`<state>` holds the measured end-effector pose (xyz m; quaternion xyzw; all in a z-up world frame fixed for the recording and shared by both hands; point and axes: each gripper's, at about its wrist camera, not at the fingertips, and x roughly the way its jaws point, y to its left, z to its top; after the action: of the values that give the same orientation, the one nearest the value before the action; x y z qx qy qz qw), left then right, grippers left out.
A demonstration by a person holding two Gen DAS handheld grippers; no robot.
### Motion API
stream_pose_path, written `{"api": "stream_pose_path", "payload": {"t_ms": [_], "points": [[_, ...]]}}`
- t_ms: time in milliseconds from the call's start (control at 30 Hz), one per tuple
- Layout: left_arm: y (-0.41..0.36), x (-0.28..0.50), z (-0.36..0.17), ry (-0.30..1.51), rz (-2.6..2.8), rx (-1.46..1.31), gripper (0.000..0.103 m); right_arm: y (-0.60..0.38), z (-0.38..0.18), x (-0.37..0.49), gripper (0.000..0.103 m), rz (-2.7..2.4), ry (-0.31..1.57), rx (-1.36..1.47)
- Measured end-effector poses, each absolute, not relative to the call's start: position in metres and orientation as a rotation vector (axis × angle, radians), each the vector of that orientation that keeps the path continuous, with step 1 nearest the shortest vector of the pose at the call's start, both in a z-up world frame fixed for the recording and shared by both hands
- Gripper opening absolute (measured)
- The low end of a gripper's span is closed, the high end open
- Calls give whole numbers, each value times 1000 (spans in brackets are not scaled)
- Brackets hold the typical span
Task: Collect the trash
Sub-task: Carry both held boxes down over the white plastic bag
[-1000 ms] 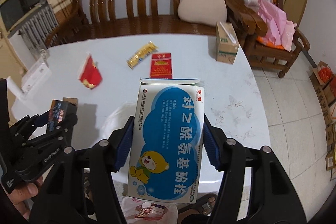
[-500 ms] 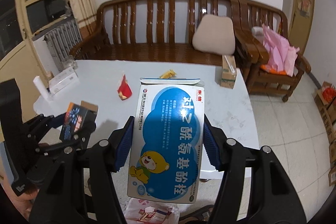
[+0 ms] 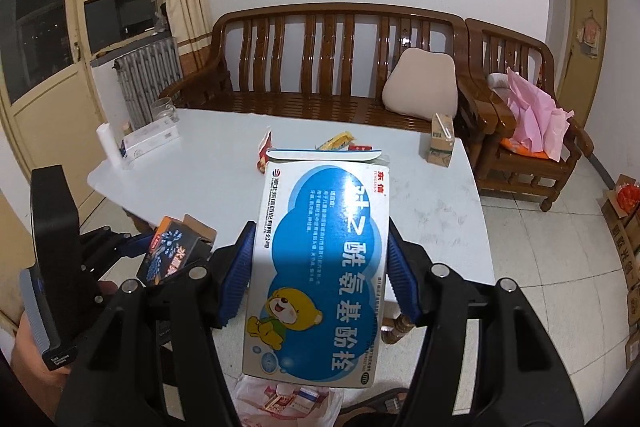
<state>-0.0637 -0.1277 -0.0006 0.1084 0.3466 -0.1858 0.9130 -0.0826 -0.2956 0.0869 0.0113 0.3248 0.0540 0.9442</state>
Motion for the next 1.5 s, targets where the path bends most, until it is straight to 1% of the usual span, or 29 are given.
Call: {"api": "stream_pose_path", "payload": {"t_ms": [100, 233, 467, 933, 1067, 1233, 1367, 1500], "points": [[-130, -80, -16, 734, -409, 252, 52, -291, 74, -97, 59, 120, 680, 20], [-135, -96, -56, 791, -445, 296, 52, -285, 44, -109, 59, 134, 739, 30], [-138, -113, -138, 926, -470, 333, 52, -276, -28, -114, 59, 147, 895, 75], [-130, -100, -288, 1218, -440, 264, 52, -272, -181, -94, 60, 84, 1175, 104], [-133, -95, -318, 1269, -407, 273, 52, -269, -238, -83, 60, 56, 1284, 122], [-138, -92, -358, 1323, -406, 297, 52, -270, -296, -74, 60, 53, 1408, 172], [-139, -91, -387, 1373, -389, 307, 52, -268, -332, -70, 61, 56, 1496, 248], [-138, -95, -411, 1429, -379, 320, 52, -262, -356, -67, 61, 22, 1549, 227]]}}
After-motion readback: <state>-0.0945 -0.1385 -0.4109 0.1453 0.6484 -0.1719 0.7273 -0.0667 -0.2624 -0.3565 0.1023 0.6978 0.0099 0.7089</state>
